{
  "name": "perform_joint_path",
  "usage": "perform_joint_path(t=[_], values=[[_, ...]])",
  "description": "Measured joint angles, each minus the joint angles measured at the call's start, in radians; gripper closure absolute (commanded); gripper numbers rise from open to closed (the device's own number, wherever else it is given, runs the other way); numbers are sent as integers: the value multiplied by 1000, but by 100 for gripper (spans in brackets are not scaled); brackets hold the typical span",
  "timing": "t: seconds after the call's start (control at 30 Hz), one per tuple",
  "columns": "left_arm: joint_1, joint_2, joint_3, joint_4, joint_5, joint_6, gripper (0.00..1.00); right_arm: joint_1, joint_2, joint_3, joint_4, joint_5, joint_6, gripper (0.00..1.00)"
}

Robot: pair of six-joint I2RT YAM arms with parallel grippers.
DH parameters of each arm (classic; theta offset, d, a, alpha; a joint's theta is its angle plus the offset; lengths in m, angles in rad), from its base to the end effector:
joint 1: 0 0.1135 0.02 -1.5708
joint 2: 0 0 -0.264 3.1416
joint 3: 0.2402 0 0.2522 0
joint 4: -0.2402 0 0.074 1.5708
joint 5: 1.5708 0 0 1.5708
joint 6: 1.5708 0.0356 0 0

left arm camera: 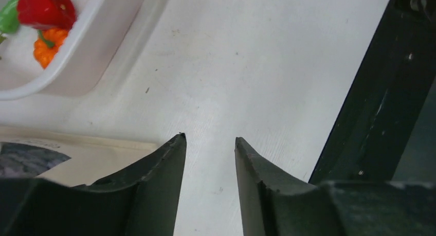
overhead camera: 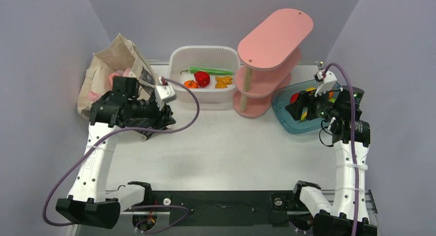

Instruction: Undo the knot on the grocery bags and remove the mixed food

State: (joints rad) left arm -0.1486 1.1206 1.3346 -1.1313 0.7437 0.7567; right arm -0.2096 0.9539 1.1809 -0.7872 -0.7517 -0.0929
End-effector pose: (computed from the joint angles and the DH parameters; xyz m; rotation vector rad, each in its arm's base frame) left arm 0.1870 -0.0524 0.3823 1.2483 1.8886 -0.6074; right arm 0.1783 -0.0131 0.3893 -0.3151 1.9958 0.6055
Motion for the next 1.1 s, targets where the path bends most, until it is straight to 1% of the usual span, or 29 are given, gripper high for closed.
perform_joint_path(t=[0.03,0.1,0.2,0.27,0.33,0.4,0.5,0.63,0.7,0.83,0.9,0.97,1.1], values=[[0,19,41,2,-8,-45,51,0,-1,-2,0,0,0,28],[48,67,143,13,-5,-132,49,0,-3,-4,0,0,0,28],[272,138,293,120,44,-319,48,0,-8,-5,-1,-1,0,28],[402,163,338,203,39,-433,48,0,-8,-6,0,-4,1,28],[494,185,371,271,5,-529,48,0,-8,-10,0,-5,1,28],[538,214,403,308,-49,-587,47,0,-8,-14,0,-5,2,28],[571,279,444,339,-148,-631,46,1,-8,-18,0,-5,2,28],[594,433,486,331,-276,-639,43,1,-8,-21,-1,-4,1,28],[597,528,505,301,-330,-639,42,1,-8,-21,-1,-2,1,28],[591,688,509,217,-394,-637,42,1,-8,-21,-3,11,-3,28],[581,731,469,203,-414,-639,42,1,-8,-21,-8,15,-6,28],[568,735,401,211,-426,-642,42,1,-8,-22,-14,19,-10,28],[515,734,273,297,-449,-655,41,1,-8,-30,-27,30,-21,28]])
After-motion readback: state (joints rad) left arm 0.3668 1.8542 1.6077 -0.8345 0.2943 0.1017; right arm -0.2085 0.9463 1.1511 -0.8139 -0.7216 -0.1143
